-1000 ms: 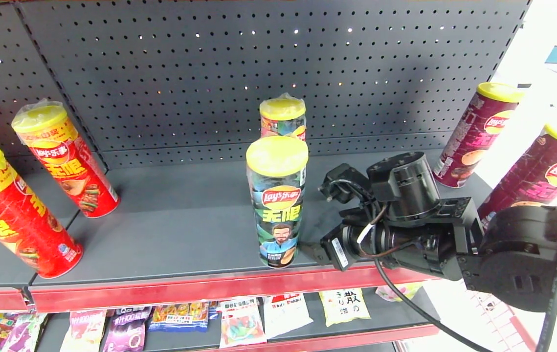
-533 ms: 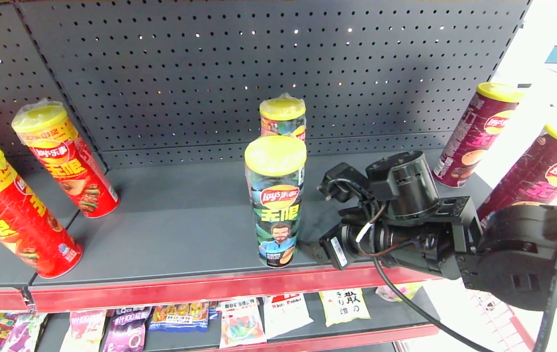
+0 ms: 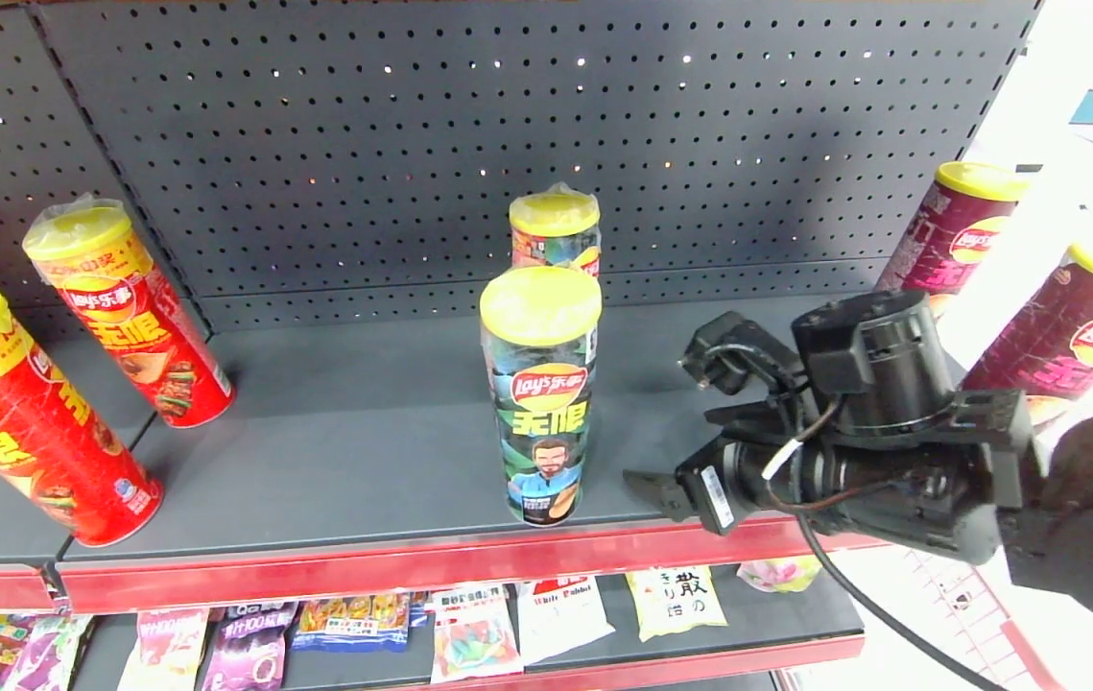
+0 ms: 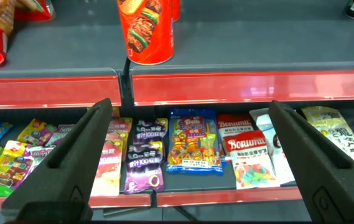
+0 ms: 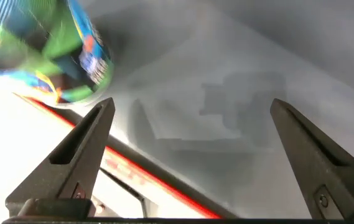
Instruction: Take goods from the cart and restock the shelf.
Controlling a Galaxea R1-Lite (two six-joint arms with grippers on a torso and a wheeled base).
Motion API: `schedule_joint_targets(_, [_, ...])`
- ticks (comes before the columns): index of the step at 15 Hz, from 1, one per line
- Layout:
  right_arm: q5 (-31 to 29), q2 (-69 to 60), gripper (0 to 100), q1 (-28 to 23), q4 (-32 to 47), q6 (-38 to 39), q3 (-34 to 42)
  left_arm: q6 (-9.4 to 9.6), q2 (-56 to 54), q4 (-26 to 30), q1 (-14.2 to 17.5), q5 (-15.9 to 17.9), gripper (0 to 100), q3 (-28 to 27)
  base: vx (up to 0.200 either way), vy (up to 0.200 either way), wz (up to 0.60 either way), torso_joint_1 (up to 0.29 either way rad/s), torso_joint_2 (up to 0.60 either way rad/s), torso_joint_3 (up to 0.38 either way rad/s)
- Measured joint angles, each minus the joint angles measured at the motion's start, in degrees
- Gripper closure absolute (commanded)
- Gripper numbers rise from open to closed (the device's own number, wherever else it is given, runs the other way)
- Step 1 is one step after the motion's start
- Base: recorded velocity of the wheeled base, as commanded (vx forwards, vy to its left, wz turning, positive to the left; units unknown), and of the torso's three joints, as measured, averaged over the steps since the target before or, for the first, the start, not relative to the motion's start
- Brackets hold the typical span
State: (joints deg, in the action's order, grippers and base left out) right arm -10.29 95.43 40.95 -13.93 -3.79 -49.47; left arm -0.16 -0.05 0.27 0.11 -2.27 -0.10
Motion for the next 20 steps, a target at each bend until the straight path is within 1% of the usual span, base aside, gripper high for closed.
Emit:
schedule_joint_targets(1, [0.0,-2.8,0,-0.5,0.0,0.0,1.8,0.00,0.0,0.0,0.0,0.0,0,0.0,0.000,0.000,0.00,0.000,0.00,0.000])
schedule_joint_targets(4, [0.0,-16.3,0,-2.2,0.2,0.1,9.9,0.00,0.0,0.0,0.0,0.0,0,0.0,0.000,0.000,0.00,0.000,0.00,0.000])
schedule_joint_targets(7, [0.1,-32.6,0,-3.4,1.1,-0.4,20.7,0.00,0.0,0.0,0.0,0.0,0,0.0,0.000,0.000,0.00,0.000,0.00,0.000])
schedule_joint_targets(8, [0.8,-38.3,0,-5.0,1.4,-1.0,25.0,0.00,0.0,0.0,0.0,0.0,0,0.0,0.000,0.000,0.00,0.000,0.00,0.000])
schedule_joint_targets(9, [2.4,-43.1,0,-8.3,2.0,-1.7,28.6,0.00,0.0,0.0,0.0,0.0,0,0.0,0.000,0.000,0.00,0.000,0.00,0.000])
schedule_joint_targets(11, [9.1,-51.9,0,-19.0,5.8,-2.3,34.3,0.00,0.0,0.0,0.0,0.0,0,0.0,0.000,0.000,0.00,0.000,0.00,0.000])
schedule_joint_targets(13, [14.3,-60.0,0,-27.6,9.2,-2.6,39.7,0.00,0.0,0.0,0.0,0.0,0,0.0,0.000,0.000,0.00,0.000,0.00,0.000])
schedule_joint_targets(14, [16.2,-63.4,0,-31.4,9.8,-2.8,41.9,0.00,0.0,0.0,0.0,0.0,0,0.0,0.000,0.000,0.00,0.000,0.00,0.000])
schedule_joint_targets(16, [22.2,-69.9,0,-39.5,10.9,-3.0,44.3,0.00,0.0,0.0,0.0,0.0,0,0.0,0.000,0.000,0.00,0.000,0.00,0.000])
schedule_joint_targets(18, [25.5,-76.6,0,-44.6,13.6,-3.0,46.2,0.00,0.0,0.0,0.0,0.0,0,0.0,0.000,0.000,0.00,0.000,0.00,0.000])
schedule_joint_targets(20, [26.3,-81.1,0,-47.1,15.1,-3.0,47.2,0.02,0.0,0.0,0.0,0.0,0,0.0,0.000,0.000,0.00,0.000,0.00,0.000])
